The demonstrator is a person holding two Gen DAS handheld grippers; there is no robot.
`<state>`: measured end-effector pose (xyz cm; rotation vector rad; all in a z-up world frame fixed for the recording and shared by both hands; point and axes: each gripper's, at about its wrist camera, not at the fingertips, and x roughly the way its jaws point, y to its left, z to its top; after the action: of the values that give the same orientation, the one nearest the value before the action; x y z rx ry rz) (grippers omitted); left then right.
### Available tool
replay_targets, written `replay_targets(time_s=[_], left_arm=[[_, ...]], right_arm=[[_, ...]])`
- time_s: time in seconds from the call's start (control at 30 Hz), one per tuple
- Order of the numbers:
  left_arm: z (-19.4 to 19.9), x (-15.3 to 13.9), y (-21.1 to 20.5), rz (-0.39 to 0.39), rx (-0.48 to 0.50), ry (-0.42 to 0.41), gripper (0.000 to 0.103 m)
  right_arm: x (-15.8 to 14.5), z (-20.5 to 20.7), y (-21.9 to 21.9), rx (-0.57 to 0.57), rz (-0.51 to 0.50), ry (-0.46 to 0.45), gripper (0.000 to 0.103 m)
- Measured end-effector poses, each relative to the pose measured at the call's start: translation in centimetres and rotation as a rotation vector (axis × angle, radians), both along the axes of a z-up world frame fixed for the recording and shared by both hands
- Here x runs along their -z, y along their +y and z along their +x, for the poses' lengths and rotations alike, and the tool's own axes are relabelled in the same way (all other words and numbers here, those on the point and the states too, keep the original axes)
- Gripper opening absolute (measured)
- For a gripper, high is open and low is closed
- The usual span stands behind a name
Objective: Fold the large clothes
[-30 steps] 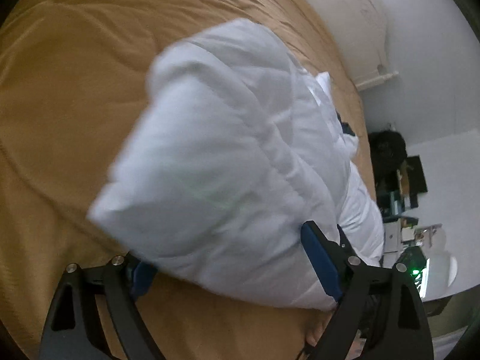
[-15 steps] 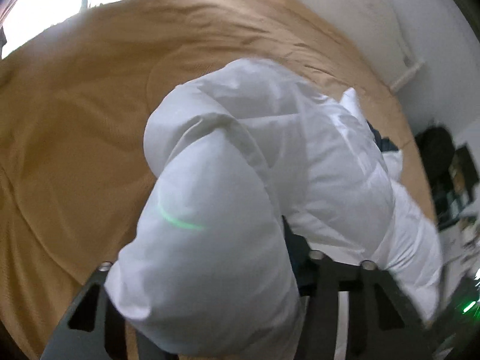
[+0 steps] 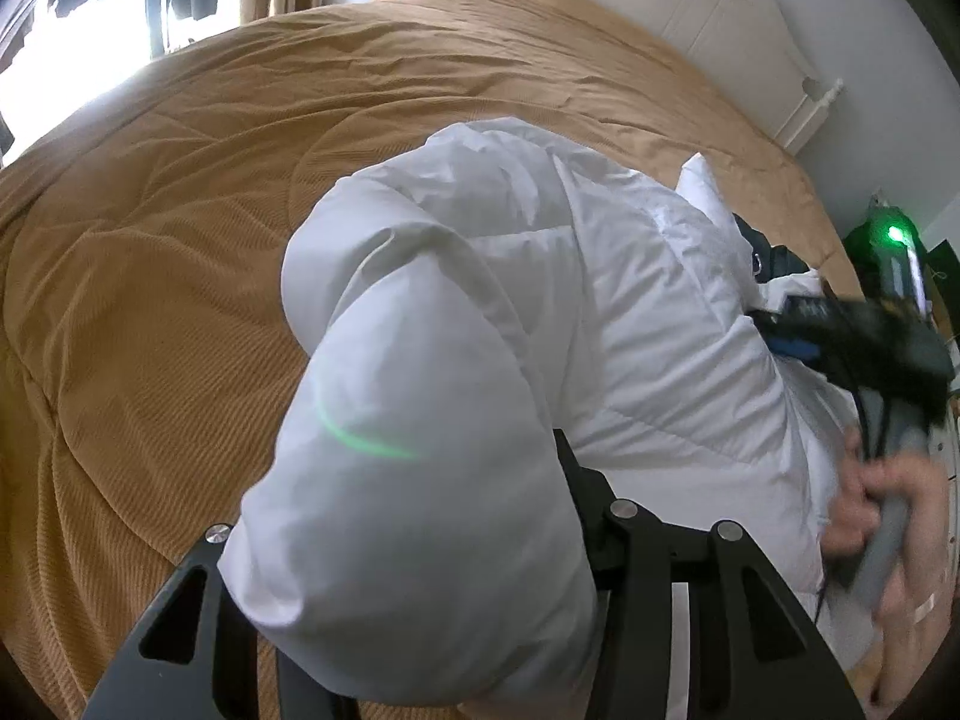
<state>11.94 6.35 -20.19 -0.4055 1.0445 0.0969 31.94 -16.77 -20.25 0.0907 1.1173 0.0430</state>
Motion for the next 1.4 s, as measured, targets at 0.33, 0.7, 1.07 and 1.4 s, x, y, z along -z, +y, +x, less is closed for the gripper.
replay_targets(time_s=[0.33, 0.7, 1.07, 1.4], left_arm=[[-0.2, 0.1, 0.0, 0.006, 0.005, 0.004, 0.047], [-0.3, 0.3, 0.2, 0.005, 0.016, 0.003, 0.047], [-0.5, 0.2, 0.4, 0.001, 0.027, 0.000, 0.047], [-1.0, 0.2, 2.8, -0.147, 0.001, -0.002, 0.047]], right_arm=[[-1.6, -7.9, -0.1, -0.040, 0.069, -0.010, 0.022], [-1.2, -16.3, 0.5, -0.058, 0.059, -0.029, 0.022], [0.9, -19.9, 1.4, -0.104, -0.028, -0.095, 0.022], [2.4, -22.2, 1.7, -0.155, -0.072, -0.150, 0.018]])
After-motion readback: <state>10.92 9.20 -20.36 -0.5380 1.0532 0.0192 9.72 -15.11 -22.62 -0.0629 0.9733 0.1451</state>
